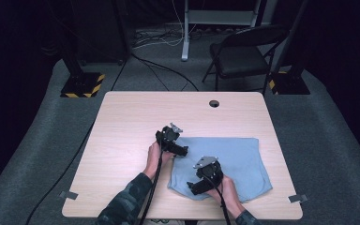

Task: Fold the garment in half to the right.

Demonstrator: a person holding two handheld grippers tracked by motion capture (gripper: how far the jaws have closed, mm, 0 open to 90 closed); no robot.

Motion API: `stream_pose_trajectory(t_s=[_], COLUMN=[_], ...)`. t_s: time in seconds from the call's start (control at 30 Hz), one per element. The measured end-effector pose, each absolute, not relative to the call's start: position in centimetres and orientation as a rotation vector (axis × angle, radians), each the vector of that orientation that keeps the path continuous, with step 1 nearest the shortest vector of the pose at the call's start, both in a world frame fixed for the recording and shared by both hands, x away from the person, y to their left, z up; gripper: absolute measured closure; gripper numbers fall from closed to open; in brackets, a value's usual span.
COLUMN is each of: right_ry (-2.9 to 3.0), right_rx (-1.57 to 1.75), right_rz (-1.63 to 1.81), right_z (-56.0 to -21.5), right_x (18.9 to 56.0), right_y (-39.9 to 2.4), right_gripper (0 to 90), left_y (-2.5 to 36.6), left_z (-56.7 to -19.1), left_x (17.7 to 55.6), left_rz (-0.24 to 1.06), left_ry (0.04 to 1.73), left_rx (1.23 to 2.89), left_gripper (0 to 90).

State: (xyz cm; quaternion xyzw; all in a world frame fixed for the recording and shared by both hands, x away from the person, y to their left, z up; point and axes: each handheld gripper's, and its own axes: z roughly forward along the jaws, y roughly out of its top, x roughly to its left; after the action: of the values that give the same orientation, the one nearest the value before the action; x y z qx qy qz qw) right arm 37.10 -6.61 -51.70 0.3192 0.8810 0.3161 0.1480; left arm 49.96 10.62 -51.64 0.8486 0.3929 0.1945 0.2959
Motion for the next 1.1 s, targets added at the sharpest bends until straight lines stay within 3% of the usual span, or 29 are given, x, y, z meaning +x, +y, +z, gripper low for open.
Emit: stream_pose_trajectory(t_s=[0.53,0.83,1.1], right_ry=[2.520,2.558,2.532], right_rx=[0.993,0.865,0.933], right_rz=[0.855,0.886,0.899], right_z=[-52.3,-51.9,-52.4], right_x=[36.5,36.7,36.6], right_y=[-8.5,-4.7,-5.8], right_gripper=[8.1,9.1,10.2], left_y=[8.5,9.5,8.4], left_z=[-52.2,-51.9,-52.2], left_x=[50.1,50.4,50.9], left_rz=[0.469,0.427,0.391], left_ry=[1.007,1.022,0.994], left_rx=[2.250,2.253,2.264], left_gripper=[2.0,3.3,3.4])
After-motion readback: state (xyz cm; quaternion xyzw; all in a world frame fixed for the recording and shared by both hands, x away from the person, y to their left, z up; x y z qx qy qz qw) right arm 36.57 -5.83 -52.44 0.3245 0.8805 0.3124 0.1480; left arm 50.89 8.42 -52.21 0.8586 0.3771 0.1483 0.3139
